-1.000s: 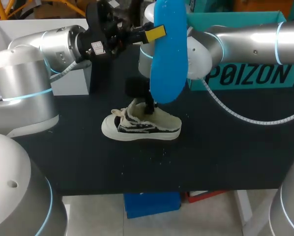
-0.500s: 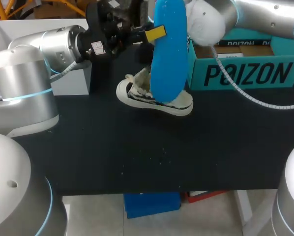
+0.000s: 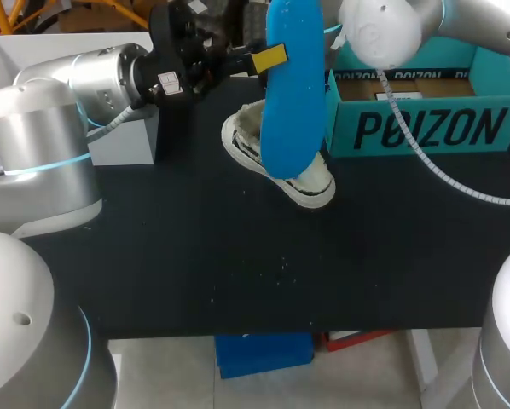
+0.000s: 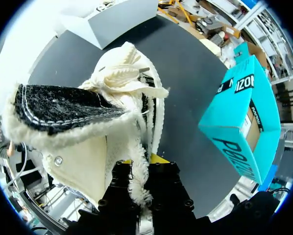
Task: Take the shoe out of the shoebox, open the shoe tongue, remove and reinsert the insole, then place the shoe into the shoebox
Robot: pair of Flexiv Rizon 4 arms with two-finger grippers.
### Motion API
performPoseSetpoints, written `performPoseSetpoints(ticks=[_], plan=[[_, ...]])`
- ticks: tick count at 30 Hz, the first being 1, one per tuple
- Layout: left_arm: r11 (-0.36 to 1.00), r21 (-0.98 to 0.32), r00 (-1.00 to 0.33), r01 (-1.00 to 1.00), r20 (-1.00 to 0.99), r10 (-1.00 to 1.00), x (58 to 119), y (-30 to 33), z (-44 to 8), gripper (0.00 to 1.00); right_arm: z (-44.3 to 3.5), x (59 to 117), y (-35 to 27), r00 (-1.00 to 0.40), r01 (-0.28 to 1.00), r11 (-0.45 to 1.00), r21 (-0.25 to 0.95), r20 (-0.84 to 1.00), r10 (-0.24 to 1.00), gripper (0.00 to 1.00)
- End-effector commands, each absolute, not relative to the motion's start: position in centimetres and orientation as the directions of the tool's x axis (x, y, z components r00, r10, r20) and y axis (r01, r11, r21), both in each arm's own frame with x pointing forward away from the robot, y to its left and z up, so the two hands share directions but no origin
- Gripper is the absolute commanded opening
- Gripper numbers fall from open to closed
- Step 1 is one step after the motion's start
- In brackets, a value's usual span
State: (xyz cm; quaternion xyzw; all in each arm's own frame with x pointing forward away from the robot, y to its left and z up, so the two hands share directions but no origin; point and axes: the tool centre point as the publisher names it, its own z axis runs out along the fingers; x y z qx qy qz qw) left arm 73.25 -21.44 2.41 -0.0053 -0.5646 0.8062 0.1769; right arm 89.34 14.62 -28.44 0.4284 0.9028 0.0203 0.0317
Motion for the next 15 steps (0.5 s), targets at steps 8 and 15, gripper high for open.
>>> performPoseSetpoints(ticks=[8,15], plan=[[-0.300,-0.912,-0.937,-0.278,0.190,0.292,73.2,-21.4,2.3,0.00,-31.1,89.0,15.5,0.174,0.984,-0.165,0.074,-0.141,0.975,0.00],[-0.300,-0.912,-0.937,-0.278,0.190,0.292,73.2,-21.4,2.3,0.00,-34.2,89.3,16.0,0.208,0.978,-0.203,0.042,-0.205,0.956,0.00]])
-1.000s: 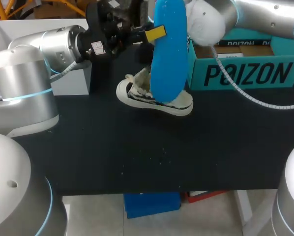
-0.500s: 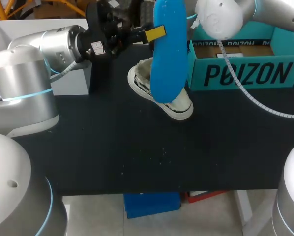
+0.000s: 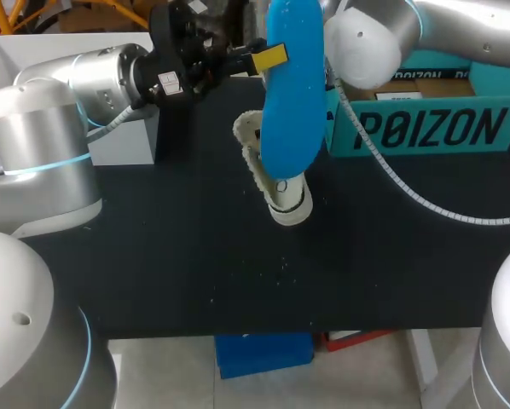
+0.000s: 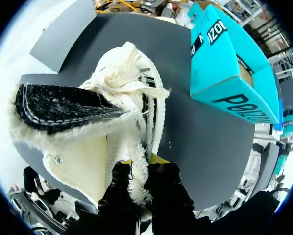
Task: Take the shoe out of the shoebox, open the shoe tongue, remove and reinsert the insole, then place the shoe into the shoebox
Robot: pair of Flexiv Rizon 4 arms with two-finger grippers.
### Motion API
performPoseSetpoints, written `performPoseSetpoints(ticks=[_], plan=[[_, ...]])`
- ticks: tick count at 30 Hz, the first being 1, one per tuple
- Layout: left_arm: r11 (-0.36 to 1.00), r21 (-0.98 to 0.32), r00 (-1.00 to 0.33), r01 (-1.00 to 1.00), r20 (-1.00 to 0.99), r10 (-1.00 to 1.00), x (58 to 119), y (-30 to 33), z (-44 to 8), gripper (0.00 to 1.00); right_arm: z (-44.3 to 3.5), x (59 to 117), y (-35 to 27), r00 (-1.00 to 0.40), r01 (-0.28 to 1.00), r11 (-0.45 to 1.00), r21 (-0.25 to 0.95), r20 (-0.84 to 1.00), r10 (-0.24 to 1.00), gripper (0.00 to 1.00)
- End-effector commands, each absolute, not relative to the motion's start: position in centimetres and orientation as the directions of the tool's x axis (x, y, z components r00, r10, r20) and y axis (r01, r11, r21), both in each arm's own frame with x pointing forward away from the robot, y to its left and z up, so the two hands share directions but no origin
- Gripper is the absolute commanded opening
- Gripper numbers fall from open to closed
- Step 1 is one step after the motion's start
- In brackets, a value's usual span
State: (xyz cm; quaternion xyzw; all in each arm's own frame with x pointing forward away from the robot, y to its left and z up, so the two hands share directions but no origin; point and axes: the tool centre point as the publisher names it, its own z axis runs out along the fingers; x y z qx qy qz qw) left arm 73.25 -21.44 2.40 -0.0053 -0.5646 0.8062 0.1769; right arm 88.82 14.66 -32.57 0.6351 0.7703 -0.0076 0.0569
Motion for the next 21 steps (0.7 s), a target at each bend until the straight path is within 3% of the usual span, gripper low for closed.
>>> performPoseSetpoints(ticks=[1,21], plan=[[-0.300,-0.912,-0.937,-0.278,0.190,0.292,73.2,-21.4,2.3,0.00,-34.7,89.3,16.2,0.208,0.978,-0.204,0.039,-0.208,0.956,0.00],[-0.300,-0.912,-0.937,-0.278,0.190,0.292,73.2,-21.4,2.3,0.00,-41.0,88.5,16.4,0.215,0.977,-0.206,0.063,-0.281,0.935,0.00]])
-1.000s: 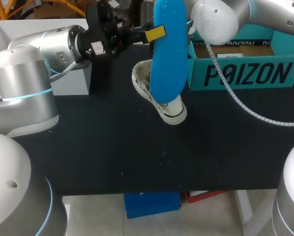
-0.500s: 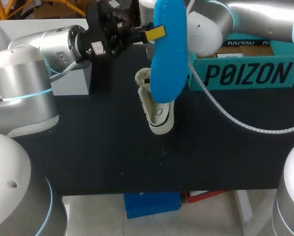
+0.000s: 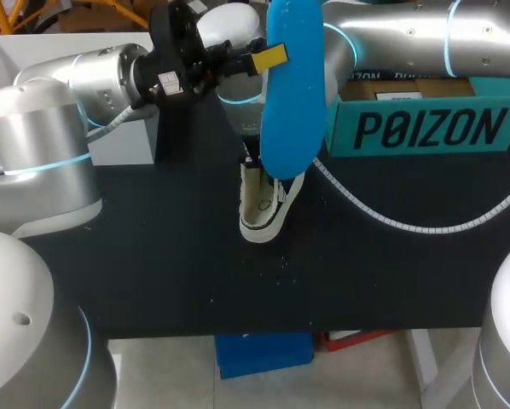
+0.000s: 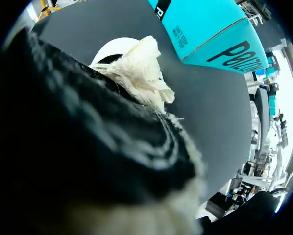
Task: Take the shoe out of the shoebox, open the shoe tongue, remove and reinsert the insole, then place the shoe into the shoebox
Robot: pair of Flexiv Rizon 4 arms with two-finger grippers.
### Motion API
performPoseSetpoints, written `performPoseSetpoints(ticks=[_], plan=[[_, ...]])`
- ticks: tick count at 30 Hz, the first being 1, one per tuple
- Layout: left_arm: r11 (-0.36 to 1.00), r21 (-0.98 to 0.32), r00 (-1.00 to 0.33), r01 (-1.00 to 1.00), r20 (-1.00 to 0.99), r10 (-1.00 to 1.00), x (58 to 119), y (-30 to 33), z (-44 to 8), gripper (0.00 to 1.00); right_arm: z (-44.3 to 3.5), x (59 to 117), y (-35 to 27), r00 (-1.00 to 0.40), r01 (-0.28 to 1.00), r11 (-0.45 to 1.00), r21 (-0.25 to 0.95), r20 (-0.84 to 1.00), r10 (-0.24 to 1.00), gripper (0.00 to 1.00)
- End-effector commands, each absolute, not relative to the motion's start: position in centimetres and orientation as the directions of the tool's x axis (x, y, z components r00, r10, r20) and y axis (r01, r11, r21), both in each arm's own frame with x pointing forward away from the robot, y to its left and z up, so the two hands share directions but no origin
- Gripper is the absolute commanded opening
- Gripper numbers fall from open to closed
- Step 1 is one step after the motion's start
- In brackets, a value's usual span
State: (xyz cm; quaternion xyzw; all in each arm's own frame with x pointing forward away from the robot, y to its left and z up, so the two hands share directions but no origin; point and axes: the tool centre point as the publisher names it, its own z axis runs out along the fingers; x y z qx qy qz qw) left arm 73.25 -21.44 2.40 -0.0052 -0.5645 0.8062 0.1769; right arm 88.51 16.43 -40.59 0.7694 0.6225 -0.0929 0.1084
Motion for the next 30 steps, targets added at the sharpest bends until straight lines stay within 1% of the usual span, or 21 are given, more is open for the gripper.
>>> performPoseSetpoints(ticks=[1,2,5,8,11,12,14,16,20,22,24,25,26,30], plan=[[-0.300,-0.912,-0.937,-0.278,0.190,0.292,73.2,-21.4,2.3,0.00,-41.0,88.4,16.2,0.223,0.975,-0.213,0.068,-0.278,0.934,0.44],[-0.300,-0.912,-0.937,-0.278,0.190,0.292,73.2,-21.4,2.3,0.00,-40.9,88.4,15.9,0.234,0.972,-0.221,0.079,-0.272,0.934,1.00],[-0.300,-0.912,-0.937,-0.278,0.190,0.292,73.2,-21.4,2.3,0.00,-40.5,88.4,15.2,0.251,0.968,-0.235,0.092,-0.239,0.938,1.00],[-0.300,-0.912,-0.937,-0.278,0.190,0.292,73.2,-21.4,2.3,0.00,-39.4,88.3,14.7,0.273,0.961,-0.263,0.085,-0.159,0.949,1.00],[-0.300,-0.912,-0.937,-0.278,0.190,0.292,73.2,-21.4,2.3,0.00,-37.8,88.4,14.4,0.294,0.953,-0.291,0.081,-0.028,0.955,1.00],[-0.300,-0.912,-0.937,-0.278,0.190,0.292,73.2,-21.4,2.3,0.00,-37.1,88.4,14.4,0.300,0.950,-0.303,0.078,0.045,0.953,1.00],[-0.300,-0.912,-0.937,-0.278,0.190,0.292,73.2,-21.4,2.3,0.00,-36.0,88.4,14.5,0.314,0.943,-0.327,0.063,0.155,0.937,1.00],[-0.300,-0.912,-0.937,-0.278,0.190,0.292,73.2,-21.4,2.3,0.00,-34.8,88.5,14.5,0.310,0.939,-0.341,0.053,0.302,0.901,1.00],[-0.300,-0.912,-0.937,-0.278,0.190,0.292,73.2,-21.4,2.3,0.00,-32.4,88.6,15.0,0.219,0.951,-0.298,0.081,0.506,0.834,1.00],[-0.300,-0.912,-0.937,-0.278,0.190,0.292,73.2,-21.4,2.3,0.00,-31.1,88.7,15.3,0.148,0.958,-0.270,0.092,0.648,0.747,1.00],[-0.300,-0.912,-0.937,-0.278,0.190,0.292,73.2,-21.4,2.3,0.00,-29.6,88.8,15.5,0.041,0.961,-0.229,0.153,0.741,0.670,1.00],[-0.300,-0.912,-0.937,-0.278,0.190,0.292,73.2,-21.4,2.3,0.00,-28.7,88.7,15.6,-0.027,0.954,-0.213,0.210,0.770,0.637,1.00],[-0.300,-0.912,-0.937,-0.278,0.190,0.292,73.2,-21.4,2.3,0.00,-27.8,88.7,15.7,-0.064,0.947,-0.202,0.251,0.763,0.644,1.00],[-0.300,-0.912,-0.937,-0.278,0.190,0.292,73.2,-21.4,2.3,0.00,-27.8,88.7,15.7,-0.064,0.947,-0.202,0.251,0.763,0.644,1.00]])
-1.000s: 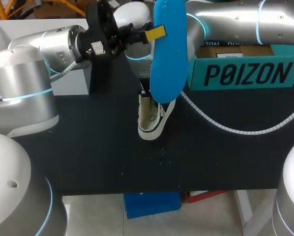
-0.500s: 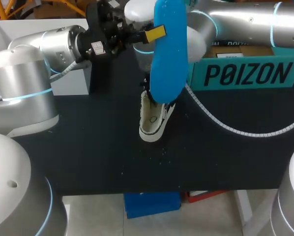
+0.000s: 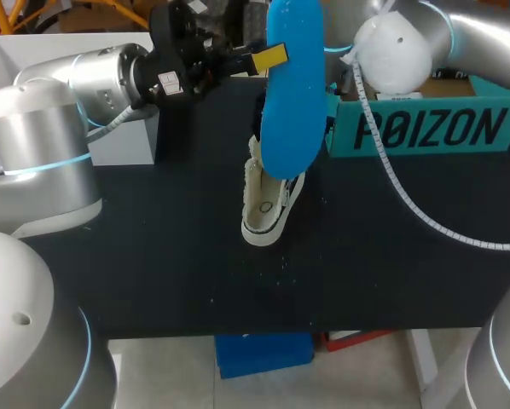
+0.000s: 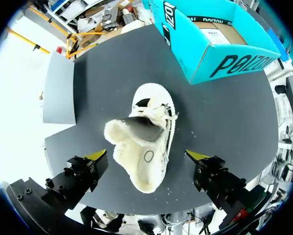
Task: Take the shoe out of the shoebox, open the shoe tongue, remove and reinsert the insole, then place the shoe into the shoebox
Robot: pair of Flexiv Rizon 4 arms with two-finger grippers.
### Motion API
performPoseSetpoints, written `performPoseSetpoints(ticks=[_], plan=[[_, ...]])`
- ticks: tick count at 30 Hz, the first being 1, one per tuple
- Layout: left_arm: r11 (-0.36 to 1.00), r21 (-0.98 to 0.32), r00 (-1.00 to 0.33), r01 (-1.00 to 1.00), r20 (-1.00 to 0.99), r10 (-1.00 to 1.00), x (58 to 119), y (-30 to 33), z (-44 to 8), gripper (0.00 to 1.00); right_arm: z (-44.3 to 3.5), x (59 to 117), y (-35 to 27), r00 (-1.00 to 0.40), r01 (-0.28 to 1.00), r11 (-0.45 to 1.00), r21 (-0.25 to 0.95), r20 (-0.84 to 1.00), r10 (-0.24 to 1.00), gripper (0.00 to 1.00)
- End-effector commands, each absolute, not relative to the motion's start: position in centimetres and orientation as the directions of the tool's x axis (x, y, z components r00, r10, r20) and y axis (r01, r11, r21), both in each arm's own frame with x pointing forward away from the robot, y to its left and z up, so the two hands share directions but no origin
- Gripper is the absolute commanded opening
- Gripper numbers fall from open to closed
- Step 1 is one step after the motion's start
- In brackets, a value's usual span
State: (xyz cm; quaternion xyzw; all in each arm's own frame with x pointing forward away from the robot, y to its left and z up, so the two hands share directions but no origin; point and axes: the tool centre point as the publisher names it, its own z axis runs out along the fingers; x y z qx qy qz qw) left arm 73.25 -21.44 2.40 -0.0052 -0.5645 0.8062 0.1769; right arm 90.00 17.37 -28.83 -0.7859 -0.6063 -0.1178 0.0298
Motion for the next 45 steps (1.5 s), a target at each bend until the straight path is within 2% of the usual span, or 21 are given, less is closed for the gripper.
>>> performPoseSetpoints(ticks=[1,13,15,22,34,45], plan=[[-0.300,-0.912,-0.937,-0.278,0.190,0.292,73.2,-21.4,2.3,0.00,-27.8,88.7,15.7,-0.064,0.947,-0.202,0.251,0.763,0.644,1.00],[-0.300,-0.912,-0.937,-0.278,0.190,0.292,73.2,-21.4,2.3,0.00,-27.8,88.7,15.7,-0.064,0.947,-0.202,0.251,0.763,0.644,1.00],[-0.300,-0.912,-0.937,-0.278,0.190,0.292,73.2,-21.4,2.3,0.00,-27.5,88.3,15.0,-0.027,0.949,-0.240,0.205,0.811,0.585,1.00],[-0.300,-0.912,-0.937,-0.278,0.190,0.292,73.2,-21.4,2.3,0.00,-26.2,87.9,14.2,0.000,0.946,-0.282,0.159,0.871,0.492,1.00],[-0.300,-0.912,-0.937,-0.278,0.190,0.292,73.2,-21.4,2.3,0.00,-25.1,87.4,15.1,-0.002,0.947,-0.281,0.155,0.879,0.478,1.00],[-0.300,-0.912,-0.937,-0.278,0.190,0.292,73.2,-21.4,2.3,0.00,-24.7,87.7,15.4,0.003,0.947,-0.297,0.120,0.924,0.383,1.00]])
